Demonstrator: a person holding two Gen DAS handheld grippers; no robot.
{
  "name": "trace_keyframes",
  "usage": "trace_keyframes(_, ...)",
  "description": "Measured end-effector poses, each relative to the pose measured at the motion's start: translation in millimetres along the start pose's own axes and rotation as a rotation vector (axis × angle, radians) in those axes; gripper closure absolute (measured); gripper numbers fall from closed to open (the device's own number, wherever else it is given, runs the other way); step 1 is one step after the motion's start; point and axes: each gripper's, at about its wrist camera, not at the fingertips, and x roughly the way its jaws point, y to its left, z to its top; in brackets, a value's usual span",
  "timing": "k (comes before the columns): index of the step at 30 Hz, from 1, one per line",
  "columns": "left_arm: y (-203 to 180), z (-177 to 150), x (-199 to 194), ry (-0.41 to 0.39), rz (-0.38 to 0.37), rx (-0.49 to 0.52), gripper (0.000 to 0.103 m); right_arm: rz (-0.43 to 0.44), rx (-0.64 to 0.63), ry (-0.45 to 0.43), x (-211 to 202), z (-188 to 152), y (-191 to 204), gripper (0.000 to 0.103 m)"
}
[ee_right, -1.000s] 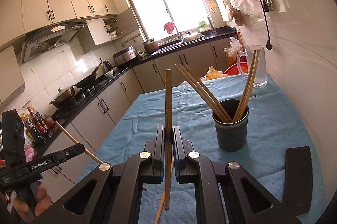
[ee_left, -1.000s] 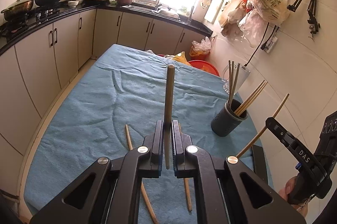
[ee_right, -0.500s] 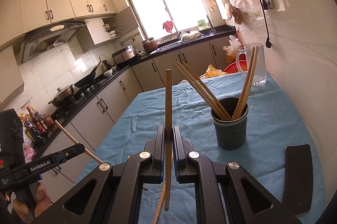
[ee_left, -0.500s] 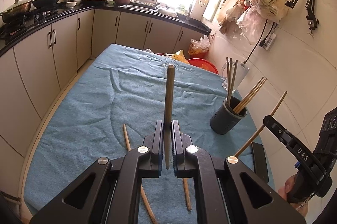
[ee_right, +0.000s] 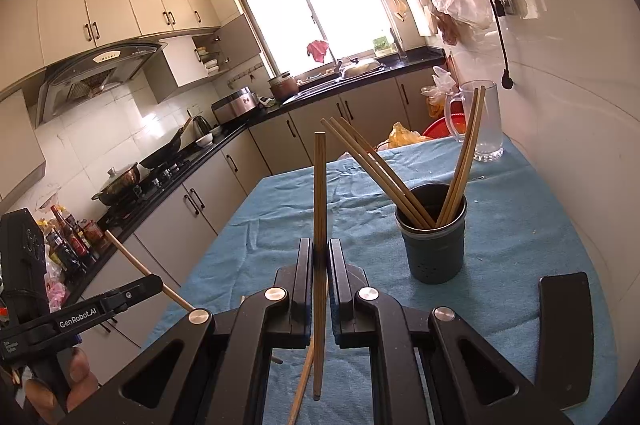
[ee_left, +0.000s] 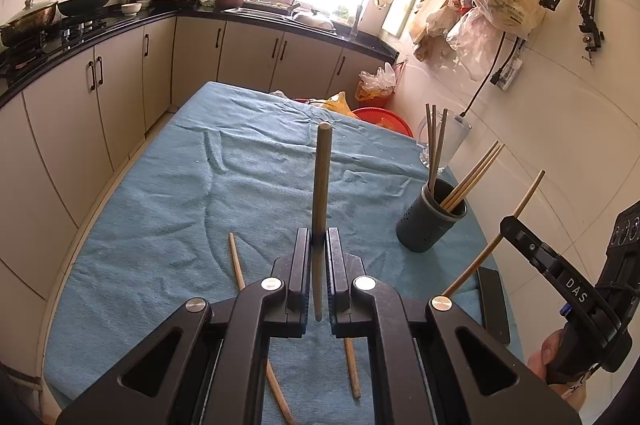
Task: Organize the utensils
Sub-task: 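Carry the left tool's chopstick upright to the holder while the right tool carries its own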
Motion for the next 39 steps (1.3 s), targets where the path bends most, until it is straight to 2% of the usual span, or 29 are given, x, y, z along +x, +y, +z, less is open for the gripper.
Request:
trace_keyframes(20, -12, 5, 1, 0.006, -0.017, 0.020, 0.096, -0.007, 0.032, -0.018, -9, 4, -15, 0.096)
trace_keyframes(39, -38, 13, 13, 0.020, -0.028, 0.077, 0.096, -0.024, 0.061, -0.041, -17, 8, -35, 0.096)
